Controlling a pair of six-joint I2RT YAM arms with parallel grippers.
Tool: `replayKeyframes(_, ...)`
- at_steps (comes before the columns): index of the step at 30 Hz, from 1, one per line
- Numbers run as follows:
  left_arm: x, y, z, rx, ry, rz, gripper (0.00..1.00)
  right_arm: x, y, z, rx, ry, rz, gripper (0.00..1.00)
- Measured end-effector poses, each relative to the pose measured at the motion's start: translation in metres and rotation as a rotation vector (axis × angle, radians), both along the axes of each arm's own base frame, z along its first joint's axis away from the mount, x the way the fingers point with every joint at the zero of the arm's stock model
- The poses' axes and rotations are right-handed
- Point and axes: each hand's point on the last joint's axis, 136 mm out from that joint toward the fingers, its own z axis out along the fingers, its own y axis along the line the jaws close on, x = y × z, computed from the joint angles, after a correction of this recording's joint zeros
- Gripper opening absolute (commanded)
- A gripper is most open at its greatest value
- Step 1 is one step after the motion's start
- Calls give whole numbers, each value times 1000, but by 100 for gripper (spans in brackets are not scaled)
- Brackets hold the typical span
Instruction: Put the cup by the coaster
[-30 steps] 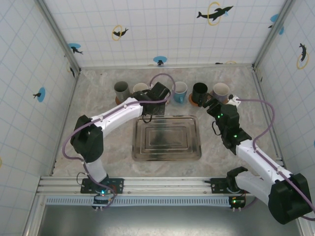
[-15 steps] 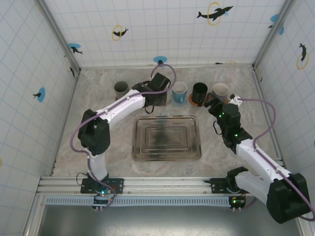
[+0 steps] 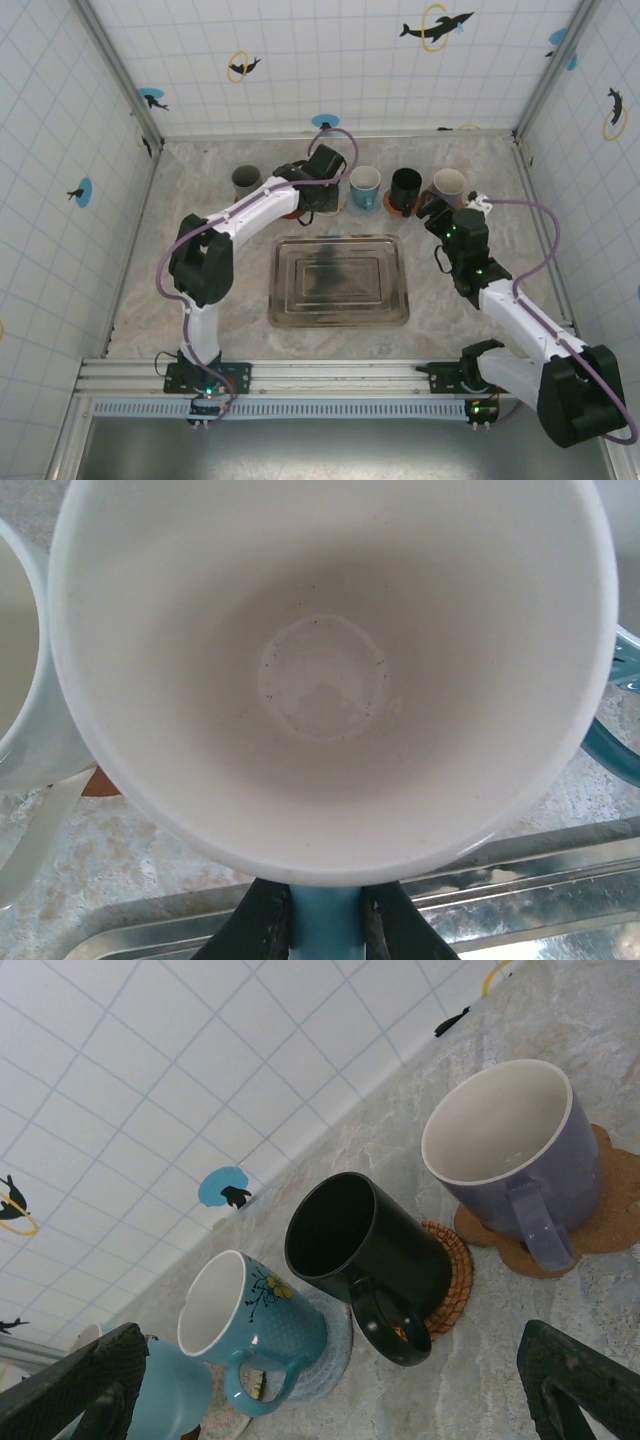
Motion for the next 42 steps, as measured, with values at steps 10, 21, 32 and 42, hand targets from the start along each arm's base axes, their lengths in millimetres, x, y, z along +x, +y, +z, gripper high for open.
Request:
replayKeyframes(10,8,0,-8,5,8,-6,0,3,3,-8,2,26,12,98)
replayKeyframes(21,13,0,-19,5,25,-9,0,7,5,-8,5,33,22,98)
replayKeyframes(32,16,-1,-26,7,30,-10,0,9,8,-16,2,56,33,98)
replayKeyframes(42,24,-4,-22,7,10,-27,0,11,12,-16,8,61,51,98)
